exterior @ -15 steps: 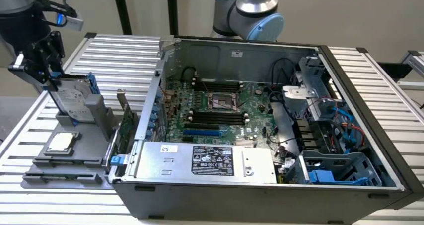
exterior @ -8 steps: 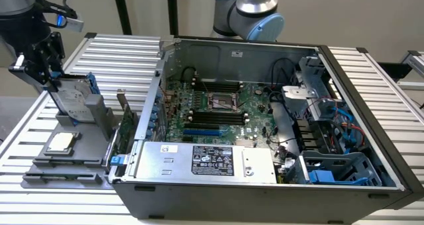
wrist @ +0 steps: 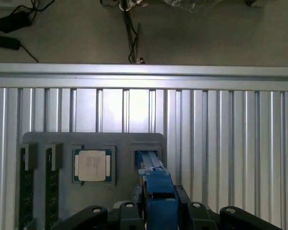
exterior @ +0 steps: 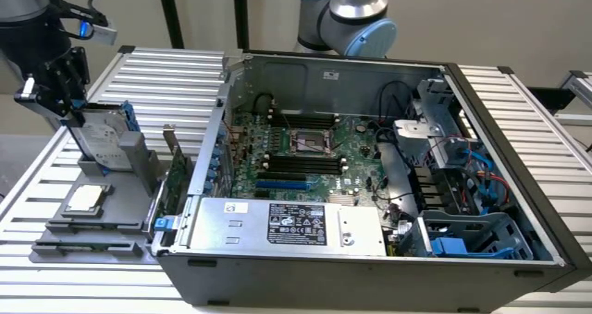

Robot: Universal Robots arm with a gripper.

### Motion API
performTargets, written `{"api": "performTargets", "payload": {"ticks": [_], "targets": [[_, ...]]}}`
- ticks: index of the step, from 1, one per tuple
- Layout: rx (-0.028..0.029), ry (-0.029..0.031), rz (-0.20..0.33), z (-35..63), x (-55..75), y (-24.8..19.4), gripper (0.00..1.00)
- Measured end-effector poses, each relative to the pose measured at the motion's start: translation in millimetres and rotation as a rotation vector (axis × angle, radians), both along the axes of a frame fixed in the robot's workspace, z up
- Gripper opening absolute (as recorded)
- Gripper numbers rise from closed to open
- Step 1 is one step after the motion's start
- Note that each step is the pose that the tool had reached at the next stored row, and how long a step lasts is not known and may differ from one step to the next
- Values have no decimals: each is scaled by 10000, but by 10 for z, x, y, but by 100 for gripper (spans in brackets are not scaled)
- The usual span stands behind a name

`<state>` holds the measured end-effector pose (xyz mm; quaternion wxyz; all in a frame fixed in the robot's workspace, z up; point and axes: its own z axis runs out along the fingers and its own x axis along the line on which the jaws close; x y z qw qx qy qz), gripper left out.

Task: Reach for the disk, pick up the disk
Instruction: 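Pick up the disk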

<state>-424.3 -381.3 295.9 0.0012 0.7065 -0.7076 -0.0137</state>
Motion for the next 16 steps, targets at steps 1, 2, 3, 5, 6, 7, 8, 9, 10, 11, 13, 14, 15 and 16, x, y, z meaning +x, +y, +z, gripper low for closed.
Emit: {"api": "performTargets", "payload": {"ticks": [1, 2, 3, 5, 6, 7, 8, 9, 10, 11, 13, 14, 15, 16], "targets": [[9, 1, 1, 0, 0, 0, 37], [15, 1, 1, 0, 0, -1, 33], [24, 1, 1, 0, 0, -3, 33], [48, 0, 1, 0, 0, -12, 33], [63, 1, -1, 0, 0, -18, 33], [80, 1, -2, 0, 0, -27, 33], [97, 1, -4, 0, 0, -37, 33], [115, 1, -8, 0, 0, -51, 33], [130, 2, -16, 1, 0, -64, 33], [147, 1, -25, 1, 0, -79, 33], [181, 0, -47, 0, 0, -103, 33], [203, 1, -53, 0, 0, -110, 33], [236, 1, -55, 1, 0, -116, 33], [272, 1, -55, 1, 0, -118, 33]]}}
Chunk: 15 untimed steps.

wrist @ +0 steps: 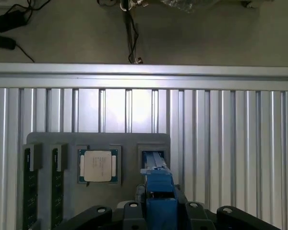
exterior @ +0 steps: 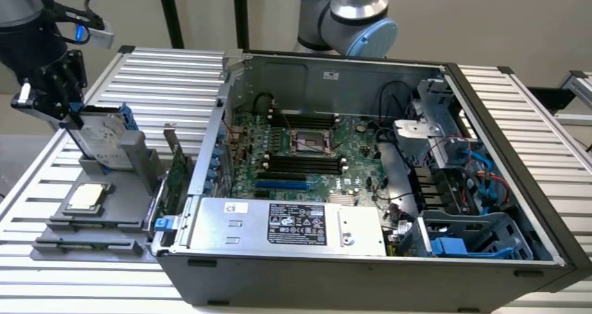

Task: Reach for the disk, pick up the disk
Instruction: 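Pick up the disk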

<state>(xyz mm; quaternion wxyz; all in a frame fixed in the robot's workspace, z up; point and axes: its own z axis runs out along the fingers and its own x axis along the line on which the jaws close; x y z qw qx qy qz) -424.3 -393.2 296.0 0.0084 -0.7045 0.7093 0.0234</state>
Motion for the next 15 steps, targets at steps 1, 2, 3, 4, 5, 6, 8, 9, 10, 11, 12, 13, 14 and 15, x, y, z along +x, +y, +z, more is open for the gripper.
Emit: {"api": "performTargets", "payload": {"ticks": [1, 2, 3, 4, 5, 6, 8, 9, 10, 11, 12, 13, 14, 15], "targets": [[23, 1, -1, 0, 0, 0, 33], [33, 1, -1, 0, 0, 0, 33], [33, 0, -3, 0, 0, 0, 33], [35, -1, -2, 0, 0, 0, 33], [35, -1, -1, -1, 0, -1, 33], [35, -1, -1, 0, 0, -1, 33], [35, -1, -1, 0, 0, -1, 33], [35, 0, -1, 0, 0, -1, 33], [35, 0, -1, 0, 0, -1, 33], [35, 0, -1, 0, 0, -1, 33], [35, 0, -1, 3, -1, -1, 33], [35, -1, -1, 9, -1, -1, 33], [36, -3, -1, 22, 0, -1, 33], [35, -1, -1, 39, 0, -1, 33]]}}
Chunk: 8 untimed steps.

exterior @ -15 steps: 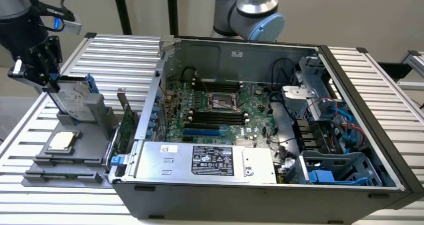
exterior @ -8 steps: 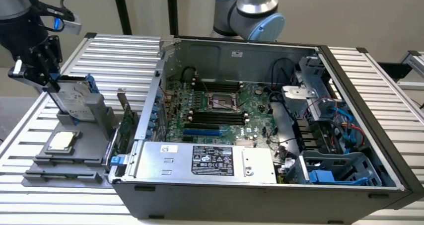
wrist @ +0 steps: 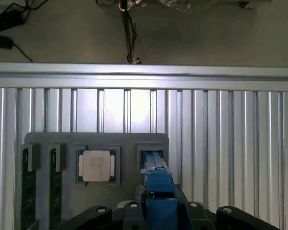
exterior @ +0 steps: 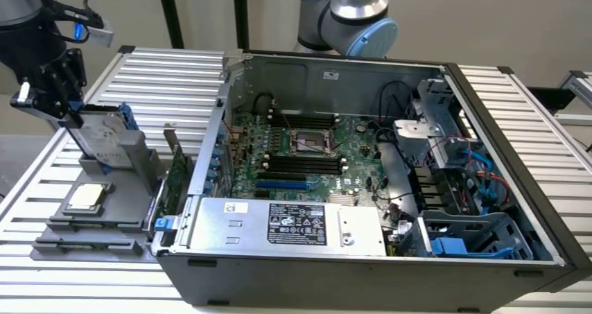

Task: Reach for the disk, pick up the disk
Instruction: 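Pick up the disk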

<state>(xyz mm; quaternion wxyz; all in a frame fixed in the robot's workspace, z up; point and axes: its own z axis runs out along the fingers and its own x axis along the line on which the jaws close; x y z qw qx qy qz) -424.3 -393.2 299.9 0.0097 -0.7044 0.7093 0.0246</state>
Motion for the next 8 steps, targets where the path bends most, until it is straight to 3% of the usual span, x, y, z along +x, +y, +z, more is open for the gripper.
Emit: {"api": "performTargets", "payload": {"ticks": [8], "targets": [[2, 0, 2, 326, 32, -1, 33]]}}
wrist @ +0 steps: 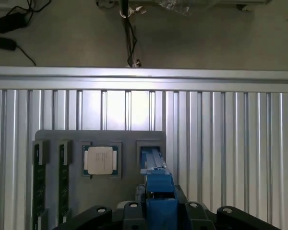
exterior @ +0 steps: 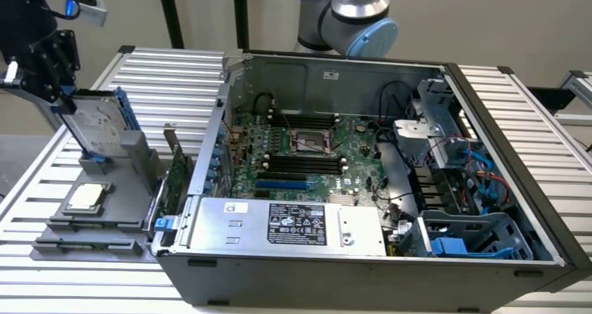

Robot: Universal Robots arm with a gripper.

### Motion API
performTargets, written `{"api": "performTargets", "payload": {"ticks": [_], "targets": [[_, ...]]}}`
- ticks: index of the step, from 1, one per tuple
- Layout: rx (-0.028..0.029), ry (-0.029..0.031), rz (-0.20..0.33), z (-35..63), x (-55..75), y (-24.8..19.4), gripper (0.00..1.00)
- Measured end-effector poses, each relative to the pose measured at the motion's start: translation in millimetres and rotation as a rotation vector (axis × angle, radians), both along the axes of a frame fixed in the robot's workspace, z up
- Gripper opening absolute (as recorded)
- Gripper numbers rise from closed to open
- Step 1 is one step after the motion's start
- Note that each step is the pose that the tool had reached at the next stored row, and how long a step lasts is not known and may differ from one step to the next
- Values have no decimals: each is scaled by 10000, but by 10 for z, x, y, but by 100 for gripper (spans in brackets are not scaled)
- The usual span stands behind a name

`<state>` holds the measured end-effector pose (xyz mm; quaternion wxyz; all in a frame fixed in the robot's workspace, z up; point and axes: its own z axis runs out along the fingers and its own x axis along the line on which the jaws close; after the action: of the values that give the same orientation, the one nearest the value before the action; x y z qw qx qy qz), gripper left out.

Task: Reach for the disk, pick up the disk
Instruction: 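Pick up the disk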

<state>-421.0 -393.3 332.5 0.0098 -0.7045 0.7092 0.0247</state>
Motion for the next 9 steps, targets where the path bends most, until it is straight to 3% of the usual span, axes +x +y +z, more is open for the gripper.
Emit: {"api": "performTargets", "payload": {"ticks": [9], "targets": [[-1, 2, 23, 408, 85, 0, 33]]}}
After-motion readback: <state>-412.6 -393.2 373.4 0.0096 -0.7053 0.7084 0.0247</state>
